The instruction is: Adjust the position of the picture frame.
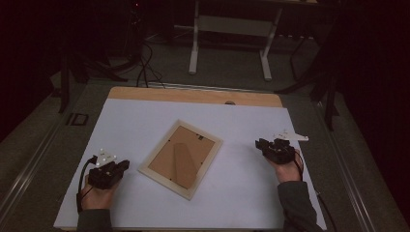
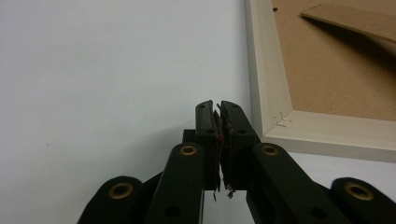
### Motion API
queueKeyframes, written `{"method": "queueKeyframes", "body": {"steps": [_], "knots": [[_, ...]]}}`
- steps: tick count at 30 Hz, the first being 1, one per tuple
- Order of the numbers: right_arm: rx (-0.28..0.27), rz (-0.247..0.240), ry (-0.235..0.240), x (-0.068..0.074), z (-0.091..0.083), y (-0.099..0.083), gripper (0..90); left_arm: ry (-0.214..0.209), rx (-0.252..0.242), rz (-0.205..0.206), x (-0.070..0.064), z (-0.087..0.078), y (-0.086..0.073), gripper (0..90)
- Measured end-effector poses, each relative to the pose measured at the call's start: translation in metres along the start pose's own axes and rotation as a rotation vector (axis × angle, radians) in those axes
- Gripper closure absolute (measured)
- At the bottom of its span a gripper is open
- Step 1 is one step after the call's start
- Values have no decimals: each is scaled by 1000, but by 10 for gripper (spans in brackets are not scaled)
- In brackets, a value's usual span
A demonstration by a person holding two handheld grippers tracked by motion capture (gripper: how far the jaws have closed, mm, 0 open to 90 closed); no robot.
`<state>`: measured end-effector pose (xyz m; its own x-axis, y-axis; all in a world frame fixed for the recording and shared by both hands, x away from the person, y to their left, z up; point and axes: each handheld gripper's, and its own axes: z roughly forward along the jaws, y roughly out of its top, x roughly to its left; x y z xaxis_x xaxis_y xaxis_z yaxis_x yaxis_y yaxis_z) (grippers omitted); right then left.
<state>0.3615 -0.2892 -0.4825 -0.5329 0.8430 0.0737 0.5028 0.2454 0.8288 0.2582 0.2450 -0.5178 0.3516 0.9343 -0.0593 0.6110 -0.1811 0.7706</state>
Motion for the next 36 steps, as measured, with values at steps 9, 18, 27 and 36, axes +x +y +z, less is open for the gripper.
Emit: {"method": "queueKeyframes", "body": {"steps": [9, 18, 27, 36], "knots": [[21, -45, 15, 6, 14, 6, 896, 14, -13, -20, 0, -4, -2, 864], [47, -74, 13, 15, 30, 20, 898, -13, 5, -5, -3, -5, -2, 900], [45, -81, 34, 21, 47, 32, 898, -22, 8, 9, -7, -7, -3, 899], [47, -110, 36, 29, 62, 44, 898, -34, 1, -18, -3, -12, -6, 882]]}}
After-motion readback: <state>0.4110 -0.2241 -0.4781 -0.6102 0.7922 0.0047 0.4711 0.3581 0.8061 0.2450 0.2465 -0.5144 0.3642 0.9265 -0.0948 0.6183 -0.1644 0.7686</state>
